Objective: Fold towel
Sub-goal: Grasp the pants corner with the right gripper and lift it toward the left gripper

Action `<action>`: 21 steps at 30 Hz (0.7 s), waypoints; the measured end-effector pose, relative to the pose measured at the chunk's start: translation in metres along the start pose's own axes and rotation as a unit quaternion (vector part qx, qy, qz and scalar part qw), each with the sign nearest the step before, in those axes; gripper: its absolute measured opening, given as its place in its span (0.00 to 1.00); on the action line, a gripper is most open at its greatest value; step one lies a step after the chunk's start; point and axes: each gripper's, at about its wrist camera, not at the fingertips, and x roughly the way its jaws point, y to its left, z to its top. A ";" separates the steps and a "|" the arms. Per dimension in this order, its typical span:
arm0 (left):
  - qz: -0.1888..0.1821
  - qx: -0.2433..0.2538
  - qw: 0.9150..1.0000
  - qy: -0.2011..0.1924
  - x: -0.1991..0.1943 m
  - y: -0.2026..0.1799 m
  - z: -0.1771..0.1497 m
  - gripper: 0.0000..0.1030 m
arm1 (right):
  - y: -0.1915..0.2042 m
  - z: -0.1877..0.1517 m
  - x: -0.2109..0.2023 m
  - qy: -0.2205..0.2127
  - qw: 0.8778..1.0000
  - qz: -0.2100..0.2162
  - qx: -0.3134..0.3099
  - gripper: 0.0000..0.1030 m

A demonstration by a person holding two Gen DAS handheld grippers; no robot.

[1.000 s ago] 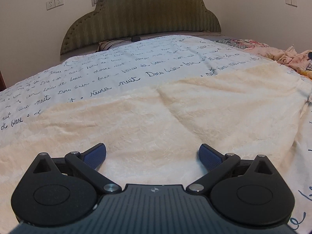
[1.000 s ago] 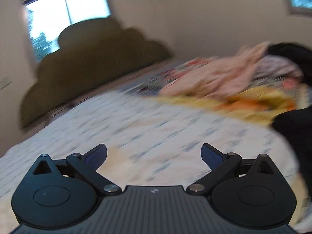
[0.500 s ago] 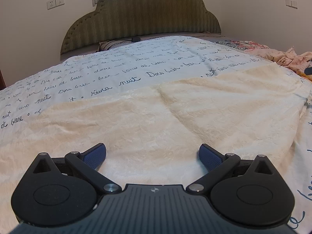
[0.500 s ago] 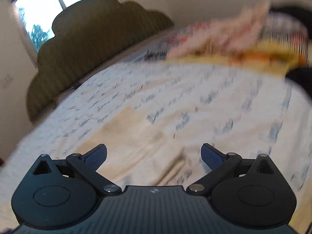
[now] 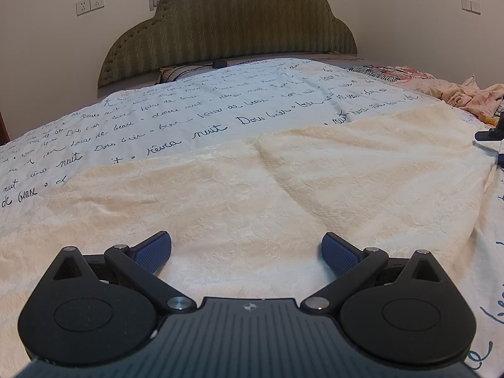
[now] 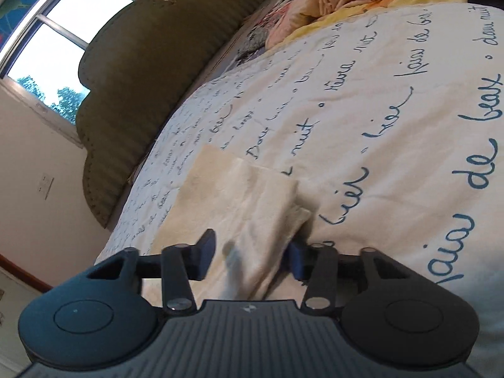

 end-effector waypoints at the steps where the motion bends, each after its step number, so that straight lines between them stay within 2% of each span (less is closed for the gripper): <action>1: 0.000 0.000 1.000 0.000 0.000 0.000 0.000 1.00 | -0.003 0.000 -0.001 -0.004 1.000 0.001 0.013 0.28; 2: 0.000 0.000 1.000 0.000 0.000 0.000 0.000 1.00 | -0.009 -0.001 -0.003 -0.009 1.000 0.005 0.024 0.22; 4: 0.000 0.000 1.000 0.000 0.000 0.000 0.000 1.00 | -0.014 -0.004 -0.006 -0.016 0.999 0.017 0.039 0.17; 6: -0.002 -0.002 1.000 0.000 0.000 0.001 0.000 1.00 | -0.003 -0.009 -0.015 -0.035 0.999 0.020 0.017 0.14; 9: -0.017 -0.031 0.999 0.002 -0.005 0.010 0.006 0.97 | 0.037 -0.013 -0.027 -0.062 0.995 0.033 -0.064 0.12; 11: -0.046 -0.086 0.995 0.000 -0.011 0.024 0.014 0.97 | 0.076 -0.022 -0.036 -0.072 0.985 0.043 -0.149 0.12; 12: -0.076 -0.127 0.989 -0.001 -0.013 0.033 0.019 0.97 | 0.096 -0.031 -0.040 -0.077 0.977 0.047 -0.195 0.12; 14: -0.140 -0.207 0.968 0.004 -0.012 0.050 0.028 0.99 | 0.135 -0.052 -0.046 -0.079 0.956 0.066 -0.276 0.12; 15: -0.178 -0.251 0.951 0.005 -0.010 0.059 0.032 0.99 | 0.152 -0.065 -0.048 -0.074 0.944 0.079 -0.312 0.12; 17: -0.249 -0.326 0.912 0.012 -0.001 0.071 0.036 0.99 | 0.182 -0.096 -0.048 -0.061 0.919 0.103 -0.377 0.12; 20: -0.343 -0.419 0.840 0.027 0.016 0.077 0.039 1.00 | 0.209 -0.145 -0.045 -0.035 0.880 0.117 -0.459 0.12; 21: -0.366 -0.431 0.824 0.035 0.022 0.075 0.041 1.00 | 0.215 -0.162 -0.045 -0.030 0.866 0.117 -0.485 0.12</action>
